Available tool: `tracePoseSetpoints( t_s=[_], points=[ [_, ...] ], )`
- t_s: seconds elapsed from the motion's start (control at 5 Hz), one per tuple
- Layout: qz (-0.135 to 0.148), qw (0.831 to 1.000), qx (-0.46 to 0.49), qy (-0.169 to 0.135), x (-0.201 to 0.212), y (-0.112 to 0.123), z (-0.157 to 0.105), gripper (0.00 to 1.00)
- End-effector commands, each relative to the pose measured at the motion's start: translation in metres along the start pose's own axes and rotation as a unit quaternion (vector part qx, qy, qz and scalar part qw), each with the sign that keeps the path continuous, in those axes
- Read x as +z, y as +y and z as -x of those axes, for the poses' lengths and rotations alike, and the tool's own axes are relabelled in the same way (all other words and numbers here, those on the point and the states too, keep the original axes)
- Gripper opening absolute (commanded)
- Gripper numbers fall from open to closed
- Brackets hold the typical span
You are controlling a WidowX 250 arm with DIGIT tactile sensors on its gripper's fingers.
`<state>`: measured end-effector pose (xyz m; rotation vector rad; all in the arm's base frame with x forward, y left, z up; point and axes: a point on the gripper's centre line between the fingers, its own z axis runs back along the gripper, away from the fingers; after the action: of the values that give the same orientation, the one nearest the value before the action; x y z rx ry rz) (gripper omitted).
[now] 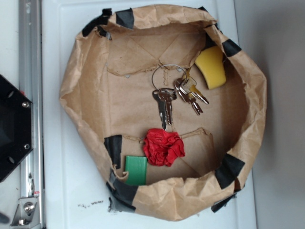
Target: Grab the silver keys.
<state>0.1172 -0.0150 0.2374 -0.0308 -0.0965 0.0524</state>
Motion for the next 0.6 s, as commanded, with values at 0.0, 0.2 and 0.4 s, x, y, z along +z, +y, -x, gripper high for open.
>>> tracePoseSetpoints(
  t_s=[0.0,0.2,0.4],
  points=[
    [0.000,1.000,0.000,0.000,0.000,0.000,0.000,1.00],
    [-0.031,0.997,0.056,-0.048,-0.018,0.001,-0.049,1.00],
    [-0.056,0.991,0.094,-0.072,-0.034,0.011,-0.098,1.00]
  ],
)
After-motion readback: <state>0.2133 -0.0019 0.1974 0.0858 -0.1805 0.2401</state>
